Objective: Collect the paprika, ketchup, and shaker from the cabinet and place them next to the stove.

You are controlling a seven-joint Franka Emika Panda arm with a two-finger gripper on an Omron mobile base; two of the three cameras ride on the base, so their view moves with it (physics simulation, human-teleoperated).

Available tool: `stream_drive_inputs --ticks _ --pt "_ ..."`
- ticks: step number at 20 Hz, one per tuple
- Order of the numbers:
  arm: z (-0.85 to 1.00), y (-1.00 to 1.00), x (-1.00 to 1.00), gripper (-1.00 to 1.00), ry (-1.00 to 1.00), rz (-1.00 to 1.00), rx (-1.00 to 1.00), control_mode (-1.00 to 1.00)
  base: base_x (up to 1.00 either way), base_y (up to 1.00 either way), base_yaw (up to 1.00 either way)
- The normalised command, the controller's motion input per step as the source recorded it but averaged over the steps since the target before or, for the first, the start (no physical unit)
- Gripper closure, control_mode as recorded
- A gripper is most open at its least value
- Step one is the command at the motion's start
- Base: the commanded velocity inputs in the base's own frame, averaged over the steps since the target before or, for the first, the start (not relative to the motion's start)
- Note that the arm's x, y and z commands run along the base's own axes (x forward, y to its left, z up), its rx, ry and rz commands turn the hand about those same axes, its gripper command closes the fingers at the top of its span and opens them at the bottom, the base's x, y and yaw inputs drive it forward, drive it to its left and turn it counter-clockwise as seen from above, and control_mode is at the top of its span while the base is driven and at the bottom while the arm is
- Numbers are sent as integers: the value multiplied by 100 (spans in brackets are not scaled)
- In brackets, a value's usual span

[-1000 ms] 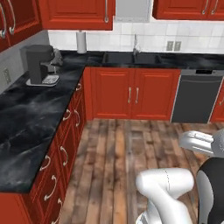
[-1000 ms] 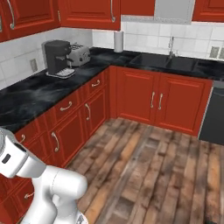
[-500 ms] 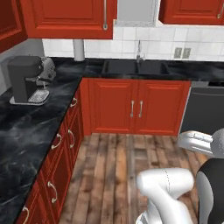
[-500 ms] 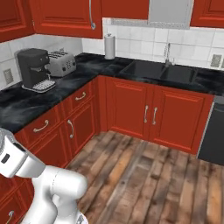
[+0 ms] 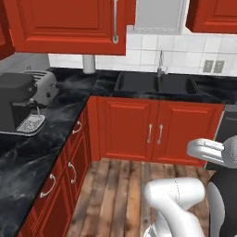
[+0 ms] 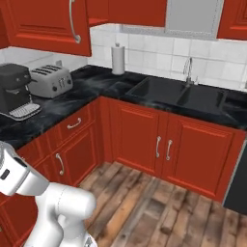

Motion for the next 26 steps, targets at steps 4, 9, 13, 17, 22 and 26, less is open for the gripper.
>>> stream_drive_inputs --ticks 4,9,13,17,22,26 --pt "0 0 0 -100 0 0 0 100 65 -59 31" --pt "0 0 0 -100 0 0 0 100 36 -58 41" --pt "0 0 0 -100 0 0 0 100 12 -58 44" --pt "0 0 0 -100 0 0 0 100 6 -63 42" --pt "0 0 0 -100 0 0 0 100 20 -69 38" --pt "0 0 0 -100 0 0 0 100 53 -74 31"
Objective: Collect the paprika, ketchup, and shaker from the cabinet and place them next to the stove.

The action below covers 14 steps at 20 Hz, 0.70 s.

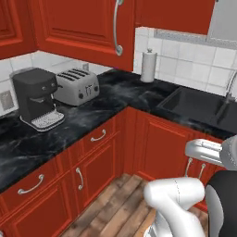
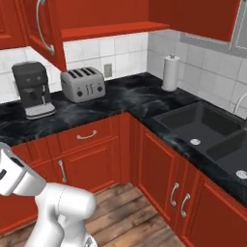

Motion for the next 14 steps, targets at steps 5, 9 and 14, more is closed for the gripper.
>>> stream_drive_inputs --ticks 5,9,14 --pt "0 0 0 -100 0 0 0 100 39 -75 32" --pt "0 0 0 -100 0 0 0 100 1 -59 44" --pt "0 0 0 -100 0 0 0 100 32 -36 51"
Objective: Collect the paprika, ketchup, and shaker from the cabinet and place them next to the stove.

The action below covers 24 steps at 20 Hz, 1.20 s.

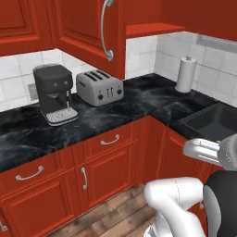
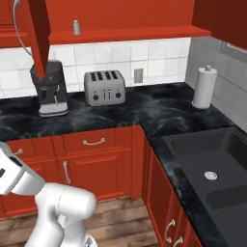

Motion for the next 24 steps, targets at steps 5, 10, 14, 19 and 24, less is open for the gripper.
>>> stream_drive_inputs --ticks 5,10,14,19,24 --pt "0 0 0 -100 0 0 0 100 47 -43 47" --pt "0 0 0 -100 0 0 0 100 22 -62 41" --pt "0 0 0 -100 0 0 0 100 38 -56 42" --pt "0 0 0 -100 0 0 0 100 55 -51 42" --pt "0 0 0 -100 0 0 0 100 78 -46 39"
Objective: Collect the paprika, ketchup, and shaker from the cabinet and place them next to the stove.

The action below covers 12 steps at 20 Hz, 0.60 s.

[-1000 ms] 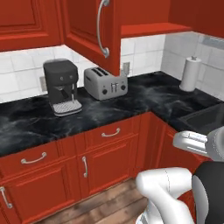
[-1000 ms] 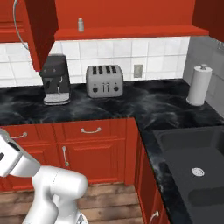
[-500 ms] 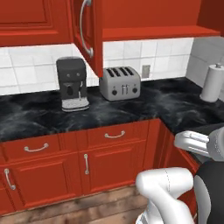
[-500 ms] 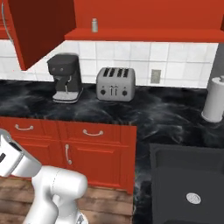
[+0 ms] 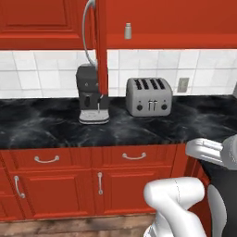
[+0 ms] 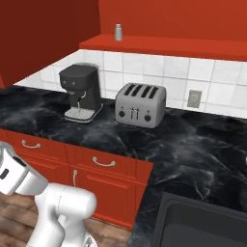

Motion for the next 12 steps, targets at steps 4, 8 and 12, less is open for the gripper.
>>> stream_drive_inputs --ticks 4,8,12 --pt "0 0 0 -100 0 0 0 100 79 -51 34" --pt "0 0 0 -100 0 0 0 100 72 -58 30" --pt "0 0 0 -100 0 0 0 100 64 -50 23"
